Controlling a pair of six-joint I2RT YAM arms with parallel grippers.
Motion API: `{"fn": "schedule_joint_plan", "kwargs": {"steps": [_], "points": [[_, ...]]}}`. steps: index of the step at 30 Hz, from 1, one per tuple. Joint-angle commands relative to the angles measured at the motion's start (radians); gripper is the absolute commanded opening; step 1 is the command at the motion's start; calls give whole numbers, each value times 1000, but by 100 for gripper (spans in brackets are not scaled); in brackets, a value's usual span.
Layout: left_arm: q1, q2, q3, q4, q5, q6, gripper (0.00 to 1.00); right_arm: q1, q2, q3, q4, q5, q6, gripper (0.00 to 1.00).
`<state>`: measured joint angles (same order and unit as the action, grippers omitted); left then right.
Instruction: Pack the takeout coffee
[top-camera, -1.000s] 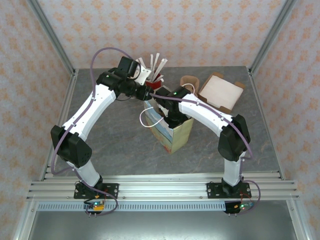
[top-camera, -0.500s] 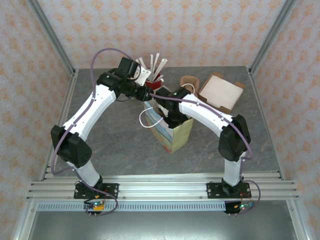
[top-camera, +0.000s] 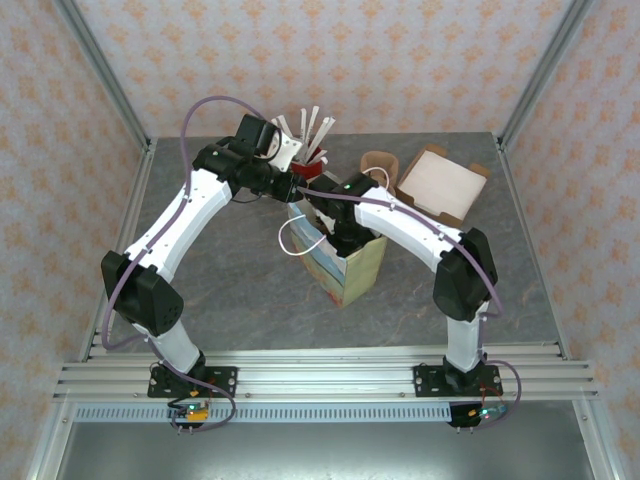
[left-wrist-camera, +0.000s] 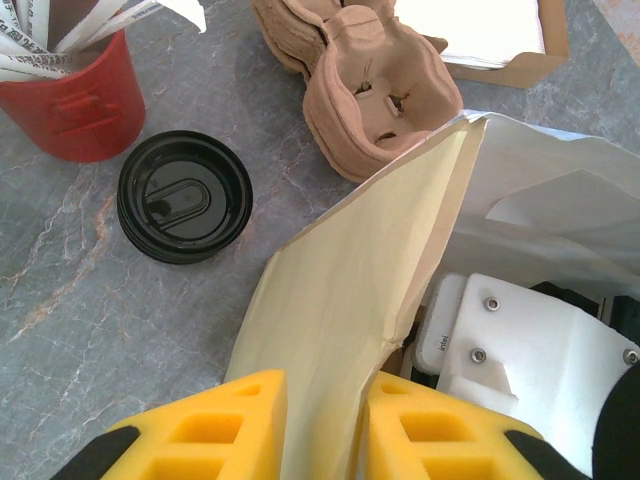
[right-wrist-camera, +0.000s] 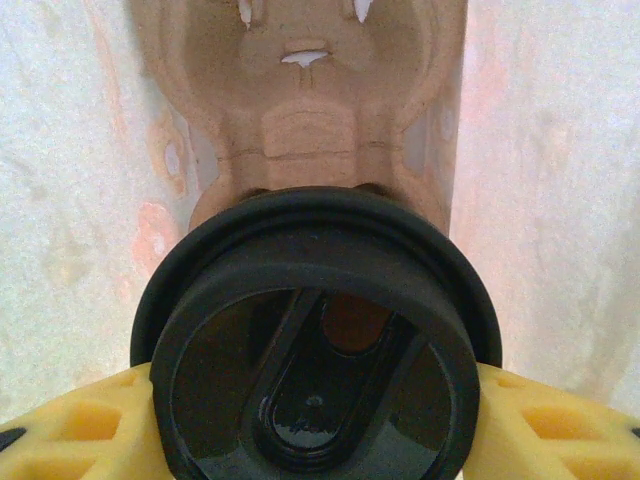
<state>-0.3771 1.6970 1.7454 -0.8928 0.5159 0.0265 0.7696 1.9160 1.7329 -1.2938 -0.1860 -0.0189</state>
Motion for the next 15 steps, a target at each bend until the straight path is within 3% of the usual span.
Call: {"fn": "schedule_joint_plan", "kwargs": {"steps": [1,15], "points": [[7,-41,-14,13,-11,-4,25,2,105,-55,-61,105,-7,42],[7,-42,-12,9,-13,-5,25,3,85,-12,-65,100,-14,45]]}}
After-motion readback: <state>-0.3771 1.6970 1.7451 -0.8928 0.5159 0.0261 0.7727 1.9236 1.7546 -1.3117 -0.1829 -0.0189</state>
